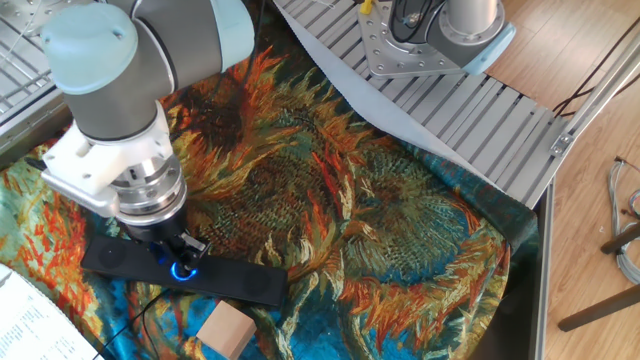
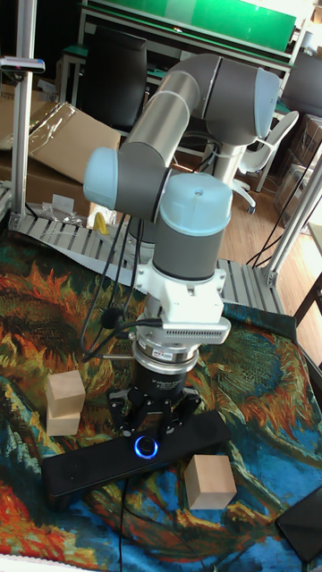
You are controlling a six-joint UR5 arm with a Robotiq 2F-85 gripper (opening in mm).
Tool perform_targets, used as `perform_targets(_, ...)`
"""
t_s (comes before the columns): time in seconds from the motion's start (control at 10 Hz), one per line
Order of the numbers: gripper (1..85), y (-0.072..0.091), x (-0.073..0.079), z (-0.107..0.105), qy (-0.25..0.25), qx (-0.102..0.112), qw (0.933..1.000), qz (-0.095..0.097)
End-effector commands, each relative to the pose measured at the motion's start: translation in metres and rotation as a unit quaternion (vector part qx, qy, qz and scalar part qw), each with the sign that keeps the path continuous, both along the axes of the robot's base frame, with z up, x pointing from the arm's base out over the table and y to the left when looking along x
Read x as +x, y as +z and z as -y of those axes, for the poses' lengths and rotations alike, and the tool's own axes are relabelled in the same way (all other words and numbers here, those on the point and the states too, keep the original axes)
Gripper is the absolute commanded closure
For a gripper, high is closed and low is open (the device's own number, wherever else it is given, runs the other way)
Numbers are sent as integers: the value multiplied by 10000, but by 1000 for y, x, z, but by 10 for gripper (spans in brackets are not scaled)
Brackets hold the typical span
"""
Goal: Turn the knob to increase the volume of the speaker
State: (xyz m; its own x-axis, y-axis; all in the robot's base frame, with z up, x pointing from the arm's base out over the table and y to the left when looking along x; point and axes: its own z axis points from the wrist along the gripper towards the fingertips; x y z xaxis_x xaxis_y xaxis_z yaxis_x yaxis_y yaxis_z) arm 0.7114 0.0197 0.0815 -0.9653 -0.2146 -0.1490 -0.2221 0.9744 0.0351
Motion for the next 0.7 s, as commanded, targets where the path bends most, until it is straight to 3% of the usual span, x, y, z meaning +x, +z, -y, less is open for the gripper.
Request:
perform_targets(0.0, 757, 21, -8, 3, 204, -129, 9996, -148)
perform_targets(0.1, 837, 24, -11, 1, 206, -113, 9996, -186)
perform_targets(0.6, 837, 25, -8, 2, 371, -219, 9989, -157)
